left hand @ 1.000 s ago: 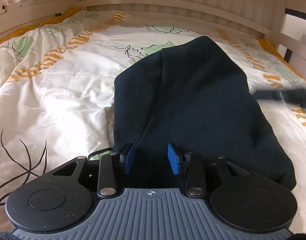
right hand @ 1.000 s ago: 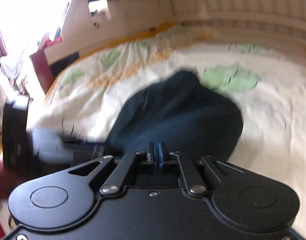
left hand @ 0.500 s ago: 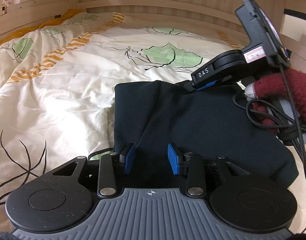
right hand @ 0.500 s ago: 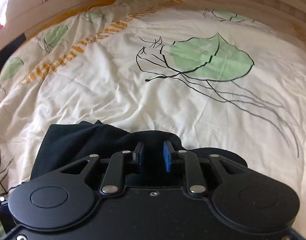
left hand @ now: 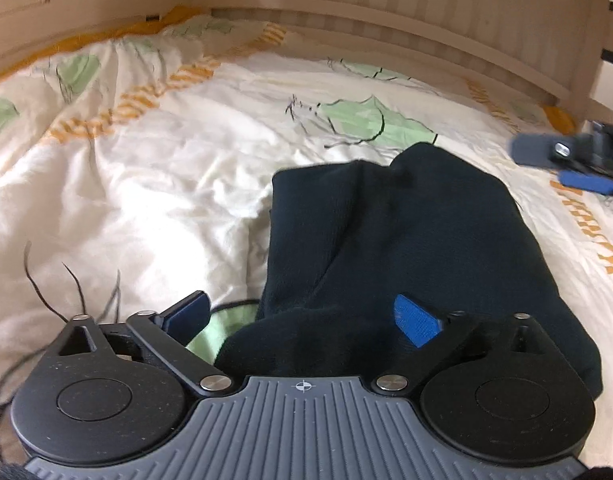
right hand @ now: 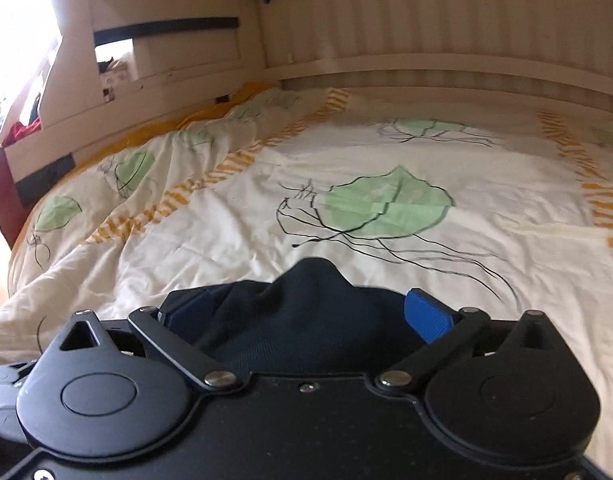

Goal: Fold large clothes
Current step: 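Lower the folded hoodie onto the duvet and open both grippers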

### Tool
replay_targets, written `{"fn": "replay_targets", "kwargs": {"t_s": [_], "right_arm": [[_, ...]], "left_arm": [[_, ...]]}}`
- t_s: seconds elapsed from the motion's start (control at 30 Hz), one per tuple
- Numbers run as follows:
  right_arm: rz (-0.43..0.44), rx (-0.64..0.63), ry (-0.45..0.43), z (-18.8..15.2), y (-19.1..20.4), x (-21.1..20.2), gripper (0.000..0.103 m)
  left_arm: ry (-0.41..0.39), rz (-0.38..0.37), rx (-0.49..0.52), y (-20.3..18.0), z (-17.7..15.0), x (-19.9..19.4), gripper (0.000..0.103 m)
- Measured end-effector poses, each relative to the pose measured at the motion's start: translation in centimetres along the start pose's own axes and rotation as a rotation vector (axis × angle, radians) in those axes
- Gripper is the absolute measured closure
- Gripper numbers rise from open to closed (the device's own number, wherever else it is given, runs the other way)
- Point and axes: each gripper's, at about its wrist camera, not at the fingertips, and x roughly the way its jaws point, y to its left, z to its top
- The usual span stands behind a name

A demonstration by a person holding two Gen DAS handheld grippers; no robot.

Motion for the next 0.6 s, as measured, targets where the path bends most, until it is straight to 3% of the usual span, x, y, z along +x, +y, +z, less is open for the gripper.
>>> {"fn": "replay_targets", "kwargs": {"t_s": [0.33,0.6], "right_arm": [[-0.065,0.109,-0.051,-2.1,0.6,-6.4,0.000],[-0.122,0.192,0.008,-4.8,1.1,-9.7,0.000]], "left_arm": [[-0.053,0.033,0.135,-3.0,1.1,-5.3,0.000],[-0.069,0.132,0.236,-5.6,0.6,-8.7,0.001]]}}
